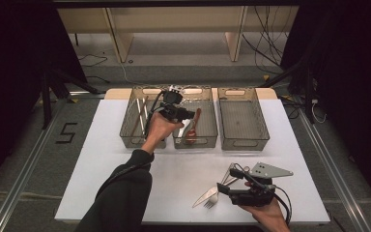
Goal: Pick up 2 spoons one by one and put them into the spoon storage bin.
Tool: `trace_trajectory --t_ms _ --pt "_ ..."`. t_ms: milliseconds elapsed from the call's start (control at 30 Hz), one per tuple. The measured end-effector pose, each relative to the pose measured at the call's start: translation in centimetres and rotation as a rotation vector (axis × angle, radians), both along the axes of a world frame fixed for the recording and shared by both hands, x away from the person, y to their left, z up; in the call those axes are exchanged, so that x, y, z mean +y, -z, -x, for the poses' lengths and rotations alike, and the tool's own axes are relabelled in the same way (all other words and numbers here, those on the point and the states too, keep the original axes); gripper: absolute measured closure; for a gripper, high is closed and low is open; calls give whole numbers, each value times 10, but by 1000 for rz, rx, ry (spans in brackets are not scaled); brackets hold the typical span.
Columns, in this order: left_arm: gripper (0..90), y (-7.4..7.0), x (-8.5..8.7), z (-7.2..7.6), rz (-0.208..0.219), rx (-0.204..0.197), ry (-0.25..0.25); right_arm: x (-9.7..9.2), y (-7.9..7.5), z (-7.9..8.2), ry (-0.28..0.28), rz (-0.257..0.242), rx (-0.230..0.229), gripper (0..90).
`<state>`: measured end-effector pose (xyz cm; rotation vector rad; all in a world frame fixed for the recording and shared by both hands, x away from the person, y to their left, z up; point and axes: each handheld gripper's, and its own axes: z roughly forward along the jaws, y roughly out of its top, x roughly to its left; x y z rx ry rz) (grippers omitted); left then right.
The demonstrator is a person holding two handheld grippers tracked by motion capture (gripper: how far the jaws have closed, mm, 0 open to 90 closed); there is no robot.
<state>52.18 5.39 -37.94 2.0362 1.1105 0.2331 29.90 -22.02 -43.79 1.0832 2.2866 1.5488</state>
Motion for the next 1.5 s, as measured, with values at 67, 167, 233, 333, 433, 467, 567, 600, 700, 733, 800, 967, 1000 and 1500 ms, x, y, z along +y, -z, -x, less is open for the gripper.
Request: trace_trajectory --t_ms 67,167,233,333,433,467,567,600,700,733,800,967,1000,1500 --pt "452 -2 3 6 -4 8 5 0 0 0 0 0 -2 271" --pt "389 -3 8 19 -4 12 32 0 0 0 1 2 -5 271" --pt "363 -5 13 27 -5 5 40 0 0 0 2 3 -6 271" --pt "333 -6 23 41 13 -8 50 0 -1 0 5 5 -7 271" --pt "303 -7 30 56 24 -29 64 0 -1 -1 7 6 -6 271" --pt "296 -7 33 61 21 -34 71 0 -1 -1 8 8 -8 271" --pt "279 -6 45 76 51 -55 70 -1 -1 -1 12 6 -5 270" --pt "275 -5 49 80 60 -61 66 -2 -1 -1 15 6 -3 271" --pt "265 1 59 92 71 -75 63 -2 0 -2 20 5 -2 271" --pt "259 3 62 95 69 -77 61 -2 0 -2 21 4 0 271" --pt "254 7 66 103 74 -84 64 -3 0 -2 23 8 -1 271" --pt "242 15 79 122 105 -105 51 -7 -1 -5 38 8 -5 271" --pt "239 17 82 125 115 -109 45 -7 -1 -6 40 10 -6 271" --pt "199 42 121 174 151 -189 -7 -16 2 -19 74 29 7 273"
